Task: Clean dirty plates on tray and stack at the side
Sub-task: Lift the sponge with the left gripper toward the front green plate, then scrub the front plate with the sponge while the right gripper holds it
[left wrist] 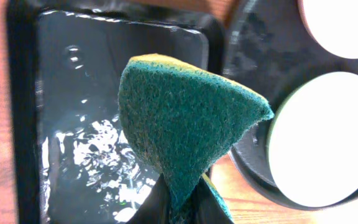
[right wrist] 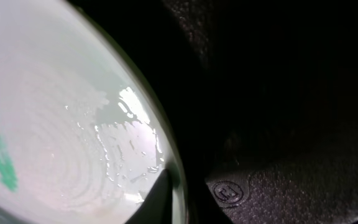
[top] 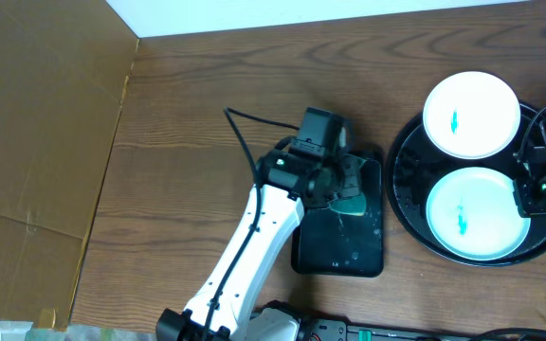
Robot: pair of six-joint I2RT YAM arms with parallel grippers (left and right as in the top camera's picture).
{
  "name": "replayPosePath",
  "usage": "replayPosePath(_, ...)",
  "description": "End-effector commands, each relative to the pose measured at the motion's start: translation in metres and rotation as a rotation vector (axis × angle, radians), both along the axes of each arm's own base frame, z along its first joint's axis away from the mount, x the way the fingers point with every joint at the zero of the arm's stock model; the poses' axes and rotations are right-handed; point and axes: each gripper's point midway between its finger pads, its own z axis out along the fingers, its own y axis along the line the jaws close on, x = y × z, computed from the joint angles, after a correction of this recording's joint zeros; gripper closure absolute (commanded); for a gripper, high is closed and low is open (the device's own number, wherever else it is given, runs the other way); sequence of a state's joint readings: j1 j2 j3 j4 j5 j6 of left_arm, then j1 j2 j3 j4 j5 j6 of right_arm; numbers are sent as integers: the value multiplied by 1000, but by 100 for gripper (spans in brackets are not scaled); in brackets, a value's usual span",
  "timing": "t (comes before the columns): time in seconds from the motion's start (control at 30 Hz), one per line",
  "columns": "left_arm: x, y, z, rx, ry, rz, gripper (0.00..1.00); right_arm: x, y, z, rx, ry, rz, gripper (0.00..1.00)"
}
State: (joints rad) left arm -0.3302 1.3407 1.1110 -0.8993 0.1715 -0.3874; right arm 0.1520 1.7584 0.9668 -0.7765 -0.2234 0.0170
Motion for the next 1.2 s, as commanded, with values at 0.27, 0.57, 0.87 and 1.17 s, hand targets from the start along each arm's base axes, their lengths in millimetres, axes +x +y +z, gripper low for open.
replayPosePath(0.27,5,-107,-14,-115,-47,-171,93,-10,5,-12,31,38,10,99)
replayPosePath(0.57,-2,-207,-71,-215,-27,-301,93,-11,5,-12,32,39,10,99)
replayPosePath(0.87,12,-184,-136,-55,22,-266,93,-11,5,-12,31,42,10,99)
replayPosePath(1.17,15,-123,-149,229,28,-221,93,-11,5,-12,31,40,10,99)
